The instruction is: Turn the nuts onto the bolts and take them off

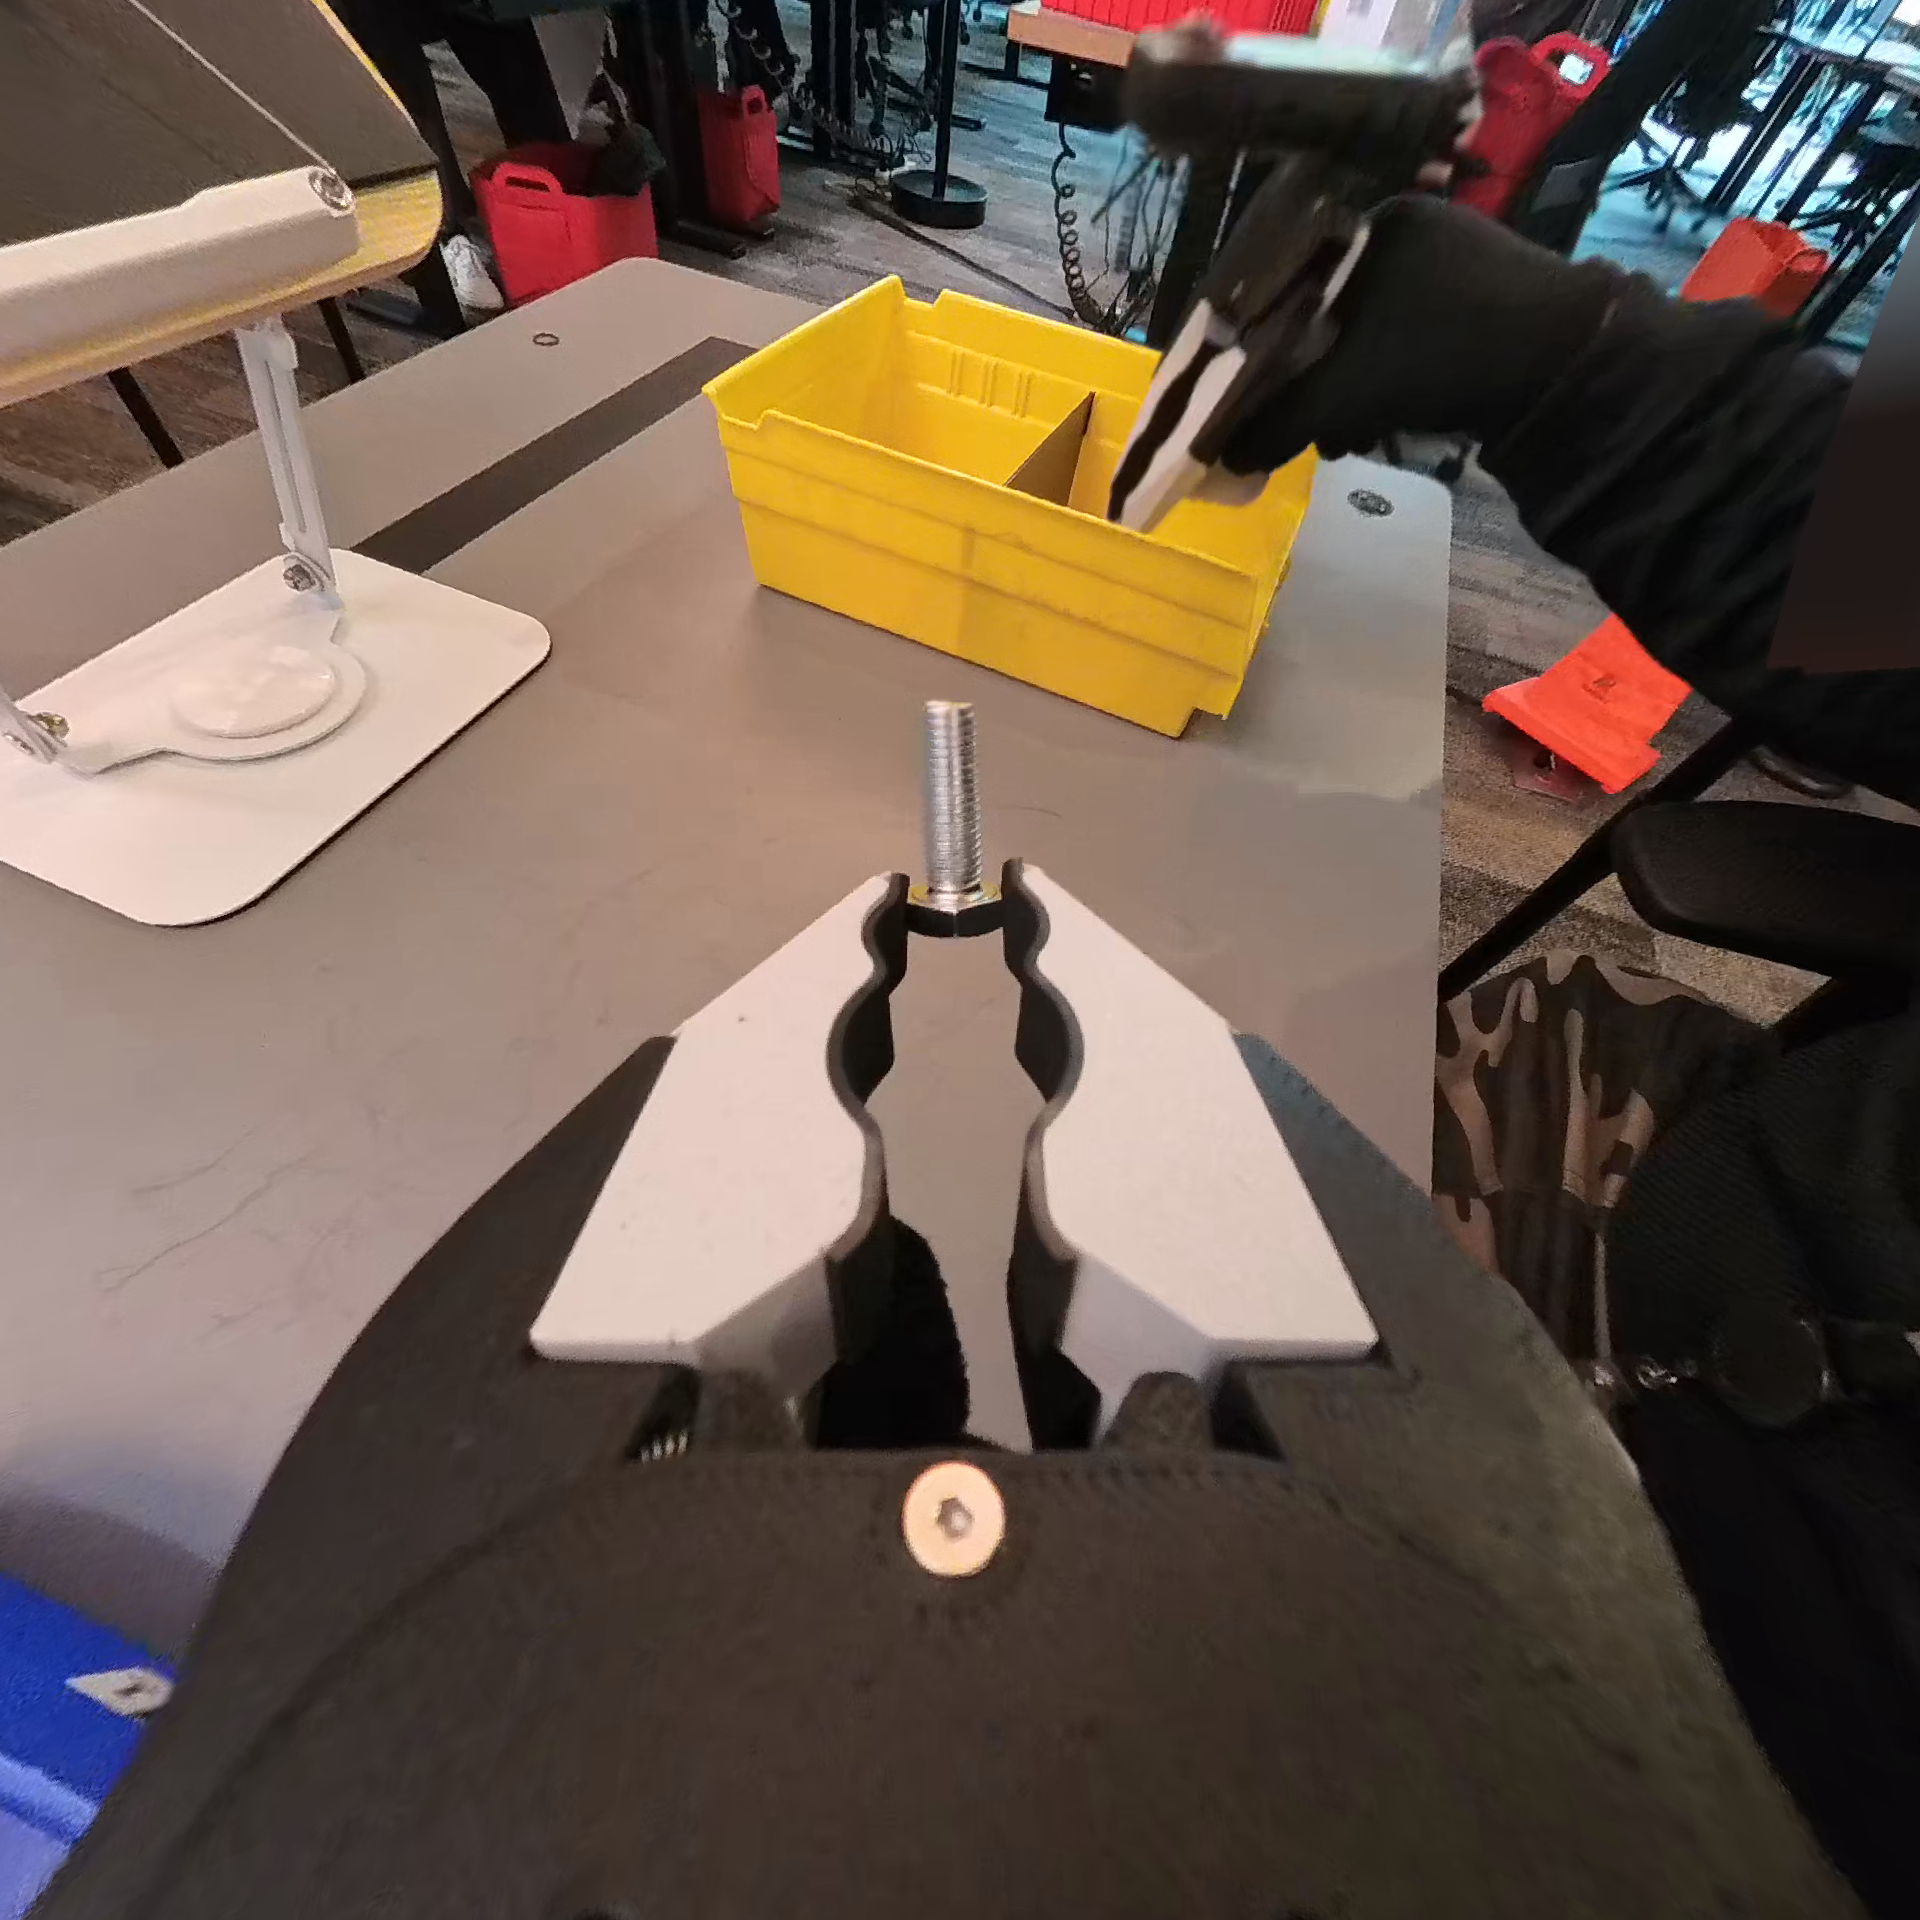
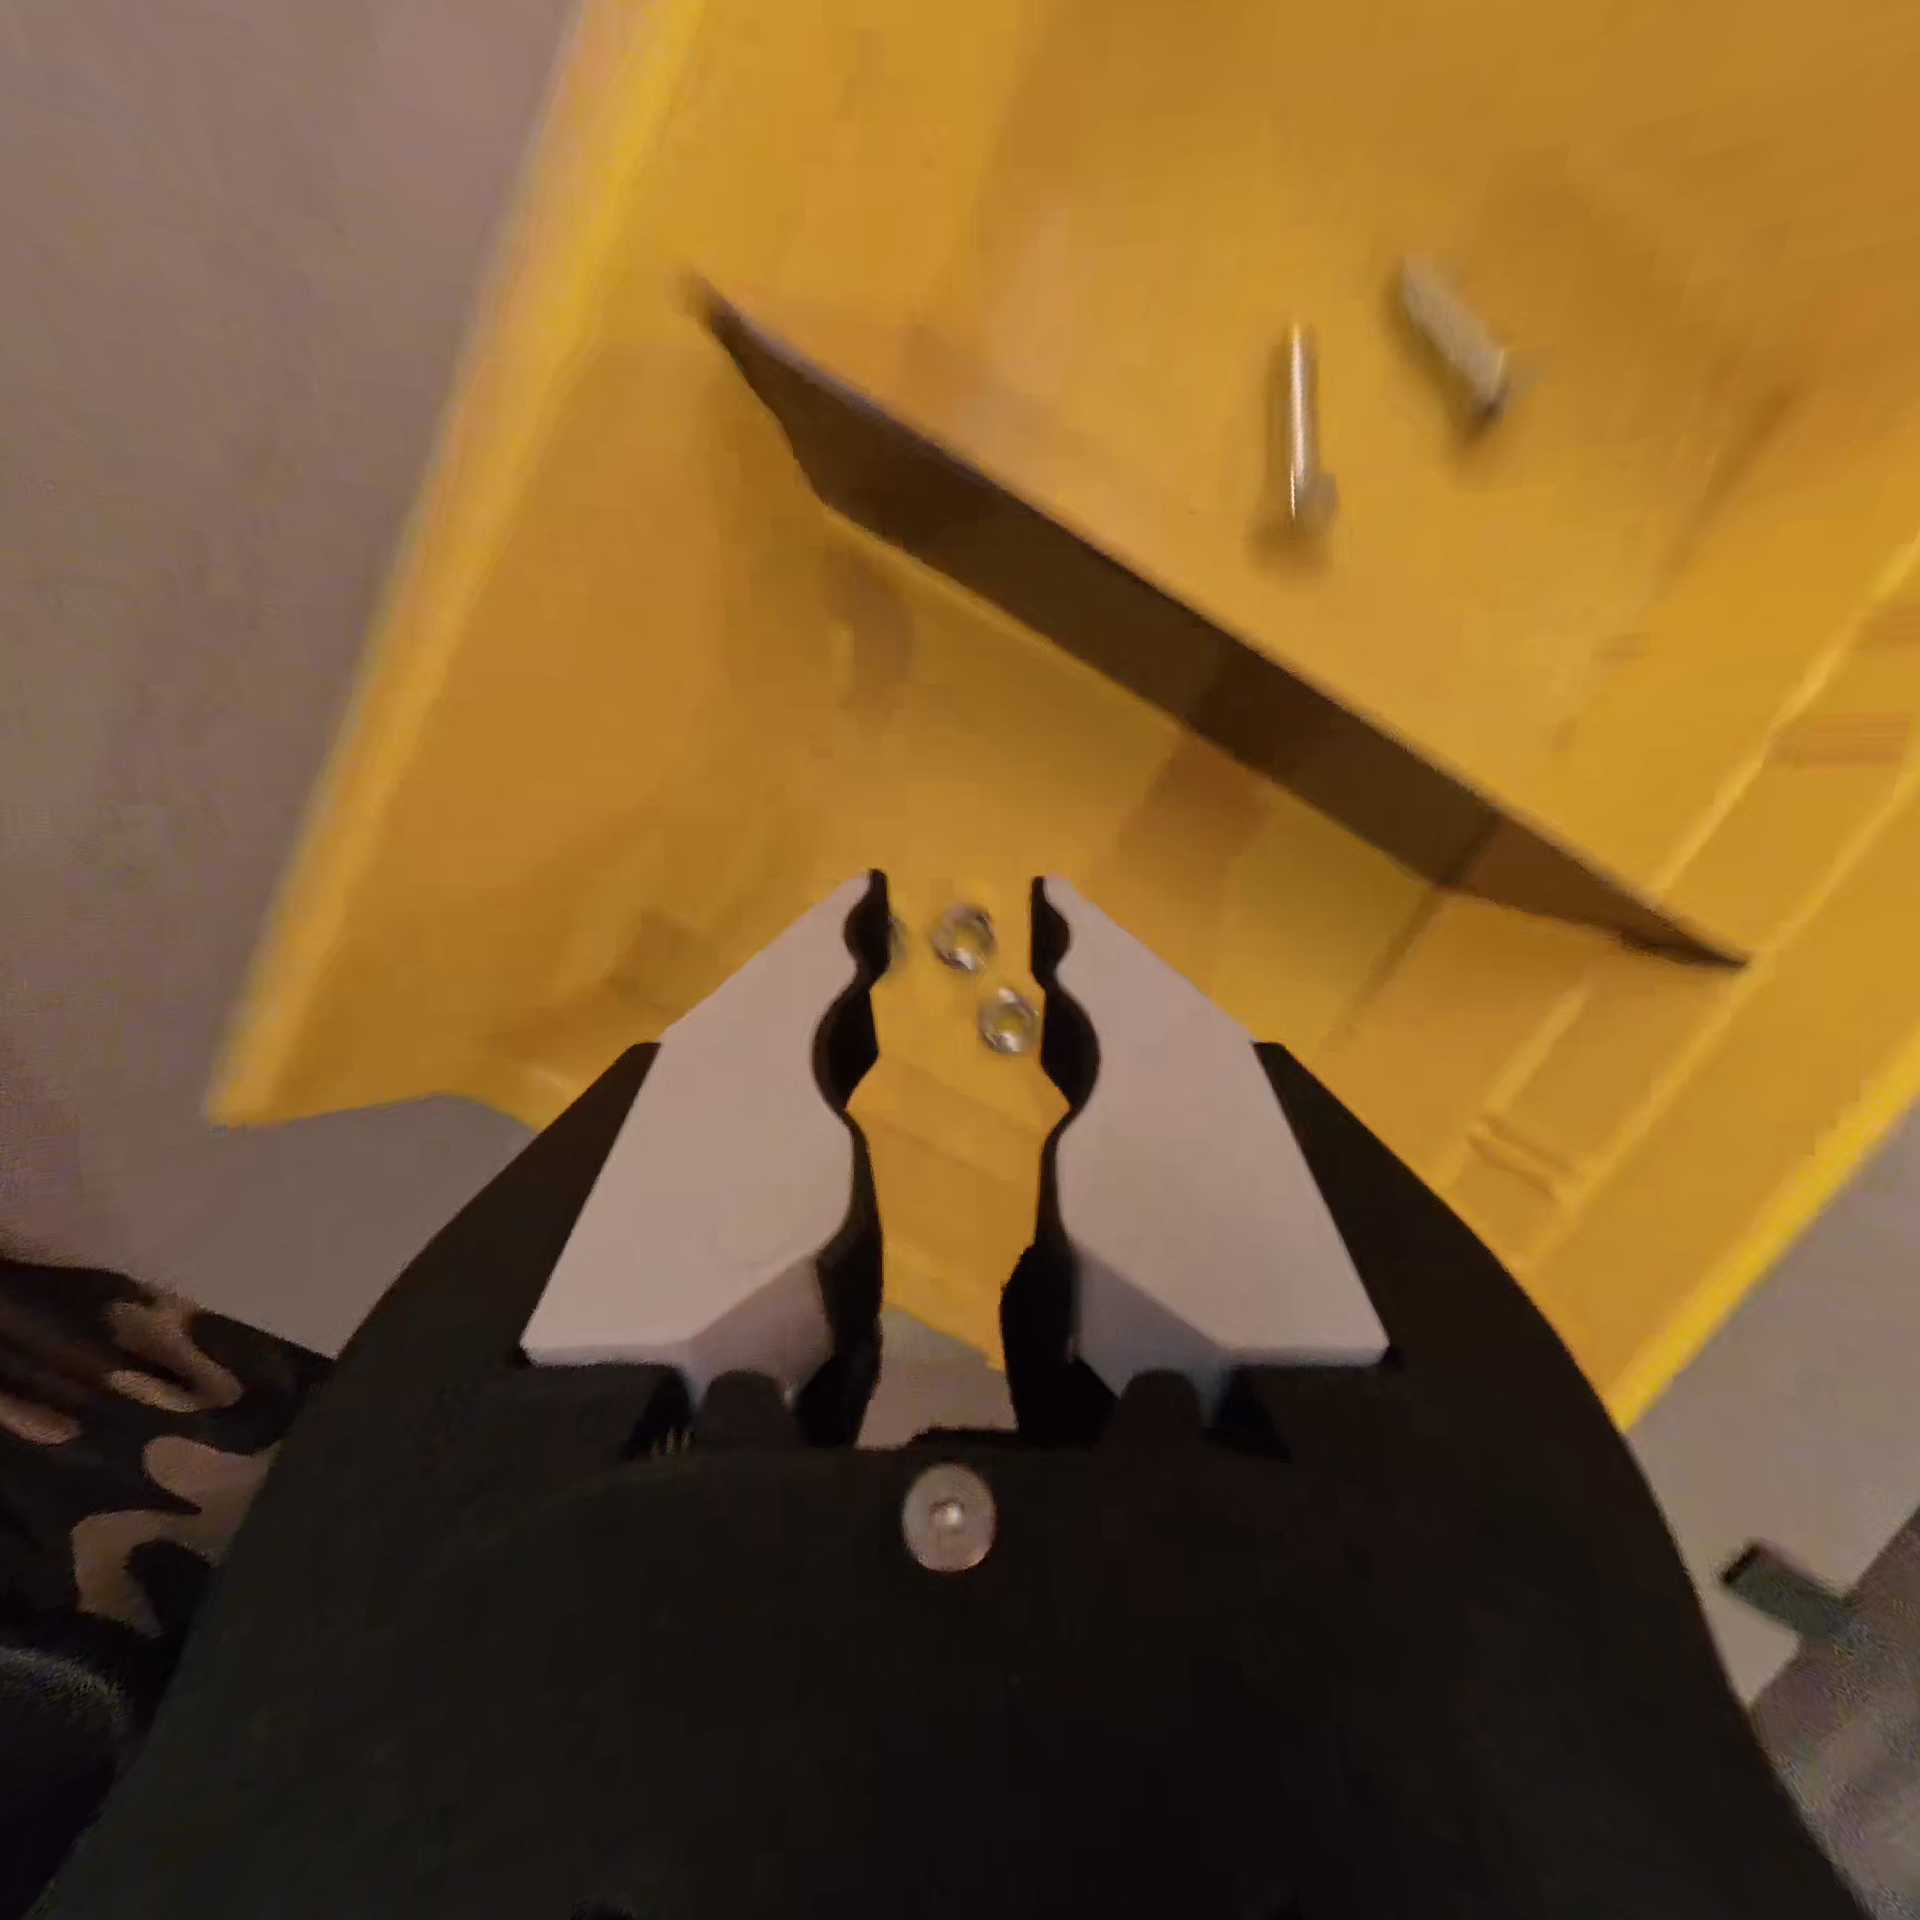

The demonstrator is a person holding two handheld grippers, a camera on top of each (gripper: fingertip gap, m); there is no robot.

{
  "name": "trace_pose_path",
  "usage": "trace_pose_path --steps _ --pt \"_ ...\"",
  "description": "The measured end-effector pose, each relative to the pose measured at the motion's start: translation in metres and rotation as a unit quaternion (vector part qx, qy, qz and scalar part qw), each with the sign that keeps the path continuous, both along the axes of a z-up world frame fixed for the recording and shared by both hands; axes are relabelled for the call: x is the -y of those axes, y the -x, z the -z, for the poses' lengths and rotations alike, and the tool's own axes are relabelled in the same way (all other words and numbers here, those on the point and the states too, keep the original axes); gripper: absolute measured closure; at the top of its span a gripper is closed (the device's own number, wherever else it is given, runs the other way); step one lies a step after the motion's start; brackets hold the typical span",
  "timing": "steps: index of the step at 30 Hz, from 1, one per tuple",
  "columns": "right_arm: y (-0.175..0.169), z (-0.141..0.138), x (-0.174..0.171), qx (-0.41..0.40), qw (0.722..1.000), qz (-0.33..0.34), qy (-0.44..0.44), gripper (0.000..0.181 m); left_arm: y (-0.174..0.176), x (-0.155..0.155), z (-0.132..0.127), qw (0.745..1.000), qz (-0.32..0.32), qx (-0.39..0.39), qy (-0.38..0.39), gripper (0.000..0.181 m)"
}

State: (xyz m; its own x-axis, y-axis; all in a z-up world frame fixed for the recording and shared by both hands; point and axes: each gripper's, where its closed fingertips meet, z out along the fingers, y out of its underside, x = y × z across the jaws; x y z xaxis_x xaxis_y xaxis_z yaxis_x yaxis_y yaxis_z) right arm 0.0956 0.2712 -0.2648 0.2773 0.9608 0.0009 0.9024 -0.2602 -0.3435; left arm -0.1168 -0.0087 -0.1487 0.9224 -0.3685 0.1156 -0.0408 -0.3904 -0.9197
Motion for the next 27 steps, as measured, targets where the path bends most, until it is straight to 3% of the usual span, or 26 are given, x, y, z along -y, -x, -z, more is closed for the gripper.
trace_pose_path --steps 2,4,7,10,13,15,17,22,24,27 --pt "0.033 -0.048 0.026 -0.091 0.995 -0.046 -0.020 0.161 -0.002 -0.001 -0.003 1.000 0.003 0.012 -0.011 0.165" --pt "0.075 -0.096 0.073 -0.195 0.974 -0.118 -0.014 0.158 -0.007 -0.002 -0.009 0.999 0.010 0.027 -0.029 0.165" --pt "0.134 -0.153 0.172 -0.351 0.904 -0.237 0.061 0.156 -0.016 -0.003 -0.017 0.997 0.021 0.054 -0.053 0.165" --pt "0.173 -0.176 0.244 -0.431 0.843 -0.291 0.134 0.154 -0.022 -0.002 -0.021 0.995 0.026 0.067 -0.064 0.165" --pt "0.196 -0.175 0.279 -0.446 0.819 -0.302 0.198 0.154 -0.027 0.000 -0.026 0.994 0.030 0.071 -0.075 0.165" --pt "0.206 -0.169 0.286 -0.438 0.821 -0.299 0.209 0.156 -0.028 0.001 -0.028 0.994 0.031 0.068 -0.081 0.165" --pt "0.207 -0.167 0.293 -0.434 0.817 -0.309 0.222 0.174 -0.028 0.001 -0.030 0.993 0.035 0.070 -0.085 0.165" --pt "0.201 -0.175 0.292 -0.437 0.814 -0.313 0.222 0.174 -0.032 0.004 -0.037 0.990 0.052 0.094 -0.095 0.165" --pt "0.196 -0.186 0.271 -0.445 0.818 -0.299 0.208 0.174 -0.025 0.005 -0.038 0.991 0.042 0.084 -0.095 0.164" --pt "0.182 -0.188 0.185 -0.410 0.871 -0.246 0.109 0.174 -0.012 0.012 -0.044 0.991 0.035 0.070 -0.106 0.181"
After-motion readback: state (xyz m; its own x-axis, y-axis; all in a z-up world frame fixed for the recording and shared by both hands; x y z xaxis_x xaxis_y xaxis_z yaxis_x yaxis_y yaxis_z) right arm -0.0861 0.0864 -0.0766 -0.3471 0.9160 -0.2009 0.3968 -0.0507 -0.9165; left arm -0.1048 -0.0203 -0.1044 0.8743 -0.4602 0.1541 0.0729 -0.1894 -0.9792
